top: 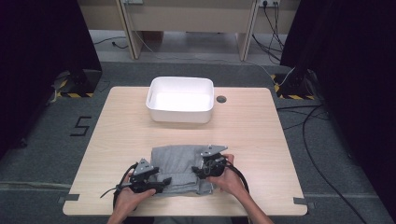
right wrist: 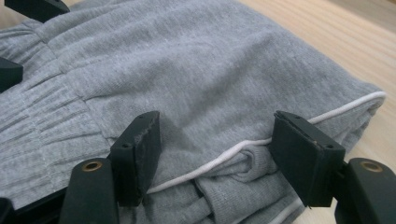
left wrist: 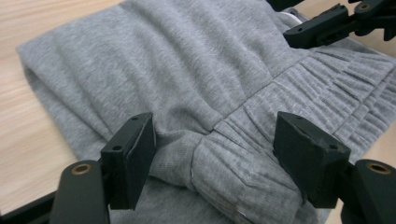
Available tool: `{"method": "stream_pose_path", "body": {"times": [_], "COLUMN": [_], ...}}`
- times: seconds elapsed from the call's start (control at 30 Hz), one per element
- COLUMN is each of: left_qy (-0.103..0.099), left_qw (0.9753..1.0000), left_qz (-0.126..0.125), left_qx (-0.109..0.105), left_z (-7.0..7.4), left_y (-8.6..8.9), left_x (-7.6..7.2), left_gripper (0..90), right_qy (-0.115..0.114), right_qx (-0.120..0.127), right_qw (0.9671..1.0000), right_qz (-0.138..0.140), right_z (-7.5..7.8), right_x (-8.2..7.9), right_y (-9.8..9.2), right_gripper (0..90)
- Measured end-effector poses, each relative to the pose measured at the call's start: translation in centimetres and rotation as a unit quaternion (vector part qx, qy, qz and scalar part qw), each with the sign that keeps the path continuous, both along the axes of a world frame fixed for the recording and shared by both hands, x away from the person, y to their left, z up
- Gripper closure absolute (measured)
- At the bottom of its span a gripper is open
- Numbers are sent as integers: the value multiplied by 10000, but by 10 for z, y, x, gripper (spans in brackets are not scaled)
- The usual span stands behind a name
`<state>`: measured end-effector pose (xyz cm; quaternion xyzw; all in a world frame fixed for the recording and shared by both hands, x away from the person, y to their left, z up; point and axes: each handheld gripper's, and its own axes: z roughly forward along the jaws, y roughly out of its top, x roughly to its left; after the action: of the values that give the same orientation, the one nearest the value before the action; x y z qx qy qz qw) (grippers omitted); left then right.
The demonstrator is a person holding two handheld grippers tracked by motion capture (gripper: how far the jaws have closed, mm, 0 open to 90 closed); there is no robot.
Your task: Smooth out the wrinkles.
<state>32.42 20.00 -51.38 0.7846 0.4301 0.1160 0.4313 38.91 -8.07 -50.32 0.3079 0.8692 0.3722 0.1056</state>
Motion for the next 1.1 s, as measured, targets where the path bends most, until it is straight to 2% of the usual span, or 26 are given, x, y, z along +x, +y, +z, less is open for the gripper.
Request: {"method": "stream_pose_path", "body": {"times": [0.1,0.4,0.53,0.7,0.83,0.9,0.97,1.0,1.1], "left_qy": [6,2,-18,-254,-368,-365,-380,-353,-245], "left_qw": [9999,9996,9996,9992,9988,9990,9985,9984,9990], "left_qz": [106,279,296,315,334,271,214,217,222], "left_qx": [-87,-81,-25,60,-4,33,329,384,288], "left_z": [-2,-2,2,13,19,18,13,11,7], "left_y": [9,26,24,21,18,14,9,8,11], "left_x": [4,9,7,1,-2,-3,-3,-3,-1], "left_gripper": [289,291,307,328,328,330,328,330,338], "right_qy": [-29,-14,46,16,127,131,128,124,103], "right_qx": [-11,96,139,174,43,-14,-40,-56,-76], "right_qw": [10000,9999,9999,9998,9999,9999,9999,9999,9999], "right_qz": [39,79,-2,-135,-106,-77,-56,-43,-27], "right_z": [-1,-1,4,14,8,4,3,3,2], "right_x": [5,15,15,12,9,9,10,11,10], "right_y": [9,24,23,14,14,16,17,18,19], "right_gripper": [337,344,361,360,356,356,356,357,356]}}
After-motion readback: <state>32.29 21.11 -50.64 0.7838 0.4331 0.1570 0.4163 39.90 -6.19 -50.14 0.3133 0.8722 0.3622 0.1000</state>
